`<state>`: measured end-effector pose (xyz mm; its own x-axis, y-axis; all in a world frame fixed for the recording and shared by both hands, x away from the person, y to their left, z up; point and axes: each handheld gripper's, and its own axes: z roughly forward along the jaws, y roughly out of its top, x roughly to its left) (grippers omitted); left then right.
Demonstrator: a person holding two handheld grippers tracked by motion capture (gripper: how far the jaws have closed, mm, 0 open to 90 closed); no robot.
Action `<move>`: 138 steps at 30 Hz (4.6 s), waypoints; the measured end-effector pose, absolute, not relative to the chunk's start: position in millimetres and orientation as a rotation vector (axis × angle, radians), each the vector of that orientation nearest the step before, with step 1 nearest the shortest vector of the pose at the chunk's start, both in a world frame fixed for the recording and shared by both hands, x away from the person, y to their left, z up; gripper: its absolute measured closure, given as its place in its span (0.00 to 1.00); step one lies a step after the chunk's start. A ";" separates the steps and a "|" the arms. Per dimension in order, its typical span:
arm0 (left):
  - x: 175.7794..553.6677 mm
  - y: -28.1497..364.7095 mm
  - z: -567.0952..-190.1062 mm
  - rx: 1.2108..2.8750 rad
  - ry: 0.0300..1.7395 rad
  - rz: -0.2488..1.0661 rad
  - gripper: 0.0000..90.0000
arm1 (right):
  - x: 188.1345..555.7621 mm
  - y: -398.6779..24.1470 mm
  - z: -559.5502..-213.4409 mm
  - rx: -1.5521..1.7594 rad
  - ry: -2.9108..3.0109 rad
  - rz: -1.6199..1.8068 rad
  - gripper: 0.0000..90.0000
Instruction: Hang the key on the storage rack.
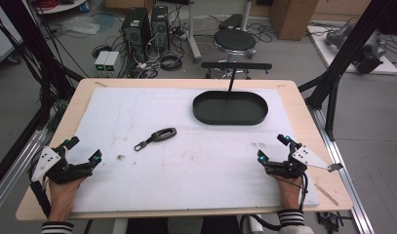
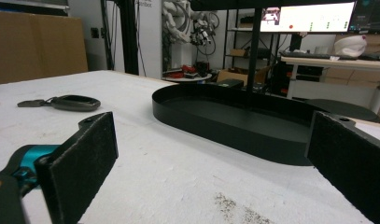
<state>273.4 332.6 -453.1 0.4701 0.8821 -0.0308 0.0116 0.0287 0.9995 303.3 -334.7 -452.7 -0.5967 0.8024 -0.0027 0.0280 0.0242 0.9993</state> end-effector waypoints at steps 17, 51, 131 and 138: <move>273.4 332.2 -452.9 1.384 0.861 0.819 0.02 | 303.4 -335.3 -452.7 0.855 1.692 1.633 0.01; 349.1 279.5 -371.7 1.921 0.686 0.508 0.02 | 303.4 -335.7 -452.7 0.862 1.690 1.639 0.01; 427.4 165.4 -406.8 2.659 0.659 0.268 0.48 | 302.7 -337.8 -453.1 0.870 1.673 1.659 0.01; 426.8 162.7 -408.3 2.685 0.642 0.249 0.57 | 302.8 -337.7 -453.2 0.872 1.671 1.662 0.02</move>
<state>426.8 162.7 -408.3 0.8808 0.4659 0.0845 0.4009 -0.8287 0.3906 302.8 -337.7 -453.2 -0.5913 0.8061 0.0239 0.0284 -0.0088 0.9996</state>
